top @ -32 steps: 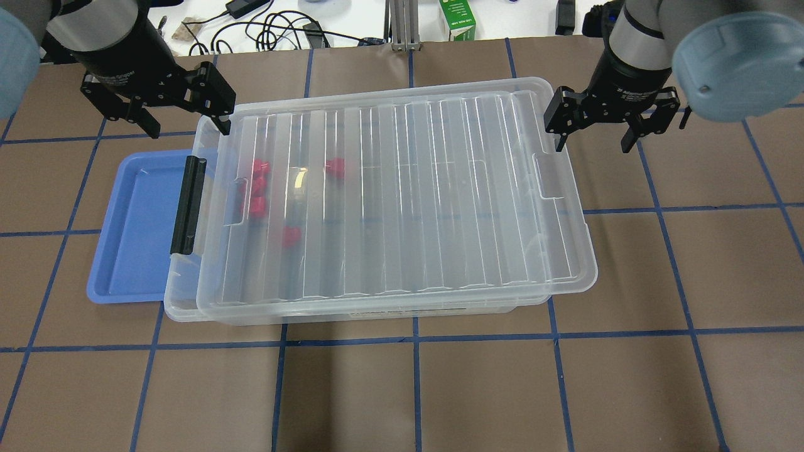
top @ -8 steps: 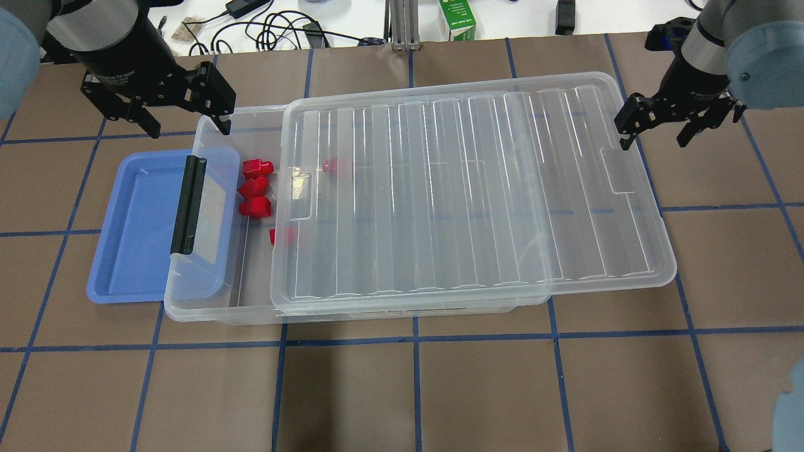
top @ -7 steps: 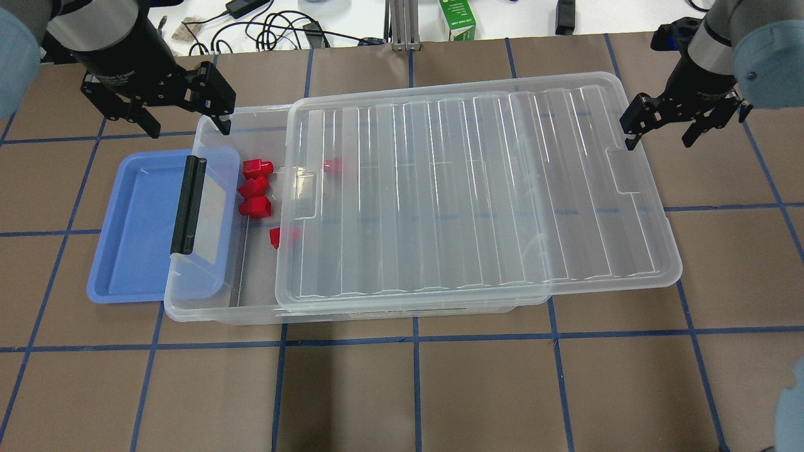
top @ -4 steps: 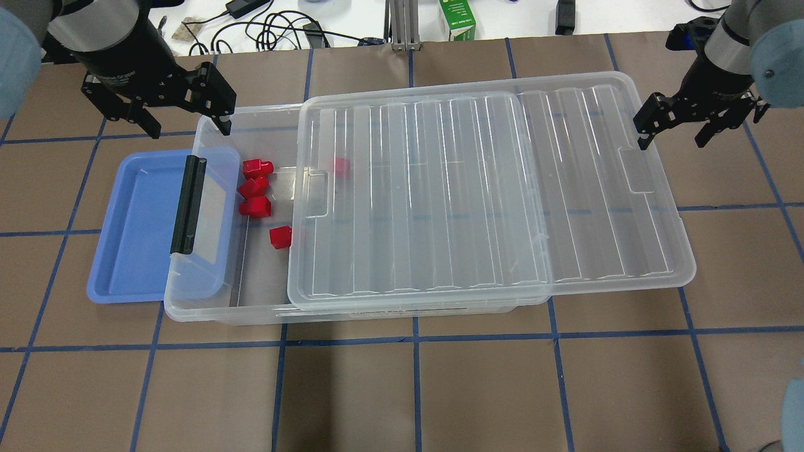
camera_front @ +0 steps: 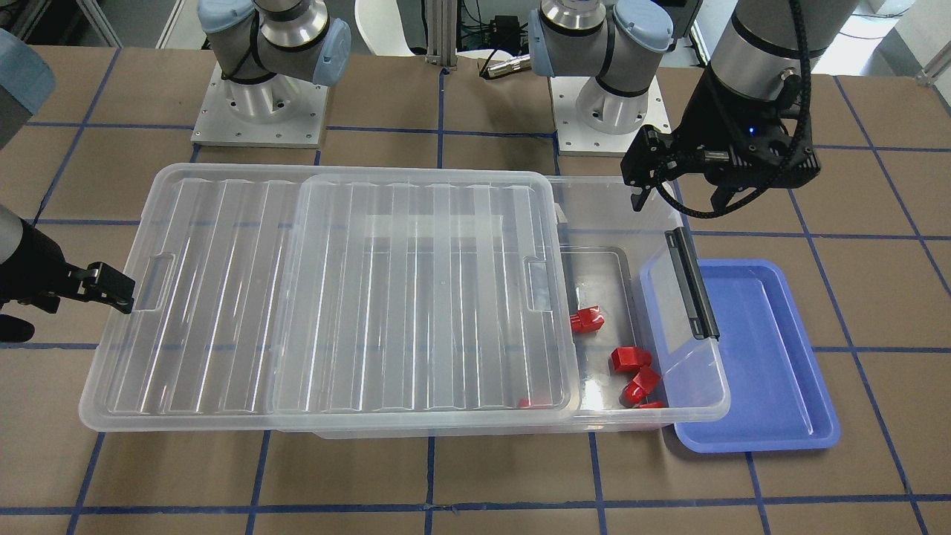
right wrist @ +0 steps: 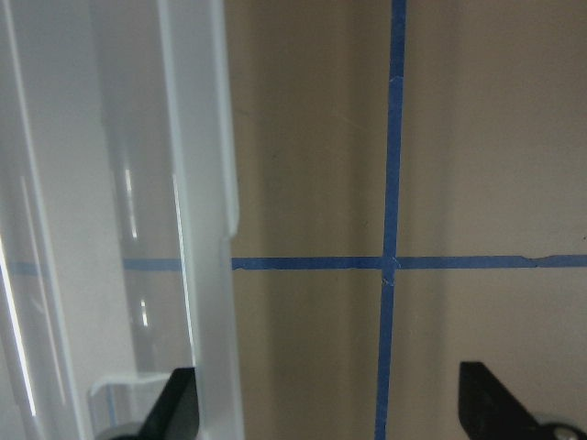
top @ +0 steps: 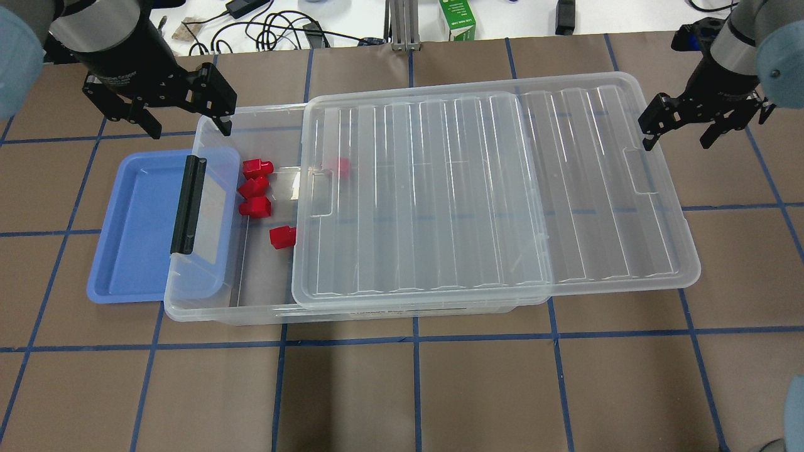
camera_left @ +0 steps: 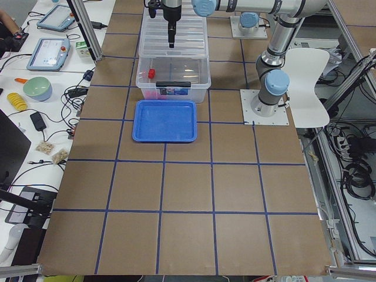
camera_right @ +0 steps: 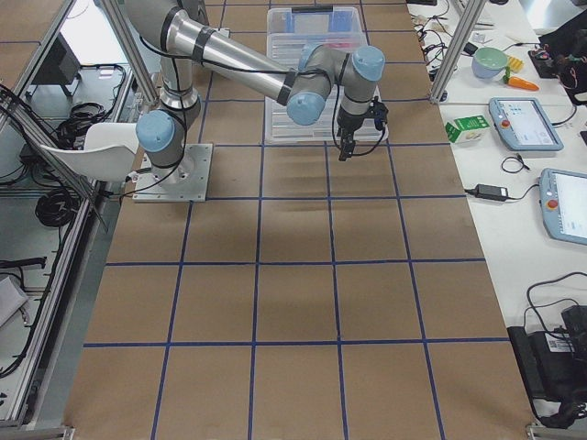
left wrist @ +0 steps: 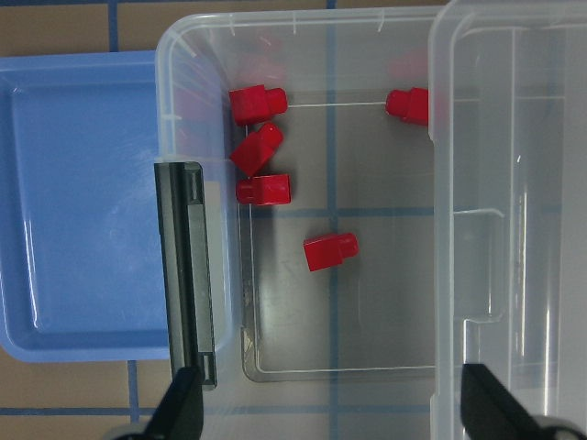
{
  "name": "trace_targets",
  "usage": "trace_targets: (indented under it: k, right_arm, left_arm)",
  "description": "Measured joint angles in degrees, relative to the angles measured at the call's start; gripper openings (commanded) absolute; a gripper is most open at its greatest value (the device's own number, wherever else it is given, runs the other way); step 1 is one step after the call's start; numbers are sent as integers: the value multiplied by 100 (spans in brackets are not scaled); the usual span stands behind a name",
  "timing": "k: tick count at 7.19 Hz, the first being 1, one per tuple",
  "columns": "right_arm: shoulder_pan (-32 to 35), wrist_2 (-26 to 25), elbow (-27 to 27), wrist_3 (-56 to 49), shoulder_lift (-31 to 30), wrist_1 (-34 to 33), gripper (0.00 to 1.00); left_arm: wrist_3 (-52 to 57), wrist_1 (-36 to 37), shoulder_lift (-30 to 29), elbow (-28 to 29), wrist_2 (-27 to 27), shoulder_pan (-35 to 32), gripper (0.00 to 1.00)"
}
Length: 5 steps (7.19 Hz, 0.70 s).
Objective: Place red block in blue tray from box
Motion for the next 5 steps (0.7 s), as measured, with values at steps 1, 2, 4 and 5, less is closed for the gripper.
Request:
trace_targets:
  k: [1, 2, 4, 5]
  right_arm:
    - [-37, -3, 1, -94, 2, -4, 100]
    - [-52, -7, 5, -186, 3, -12, 100]
    - [-64, -24, 6, -268, -2, -8, 100]
    - [-73, -48, 13, -275, -18, 6, 100]
  left_arm:
    - [0, 0, -5, 3, 0, 0, 100]
    - [0, 0, -10, 3, 0, 0, 100]
    - [0, 3, -17, 3, 0, 0, 100]
    - [0, 4, -18, 3, -2, 0, 100]
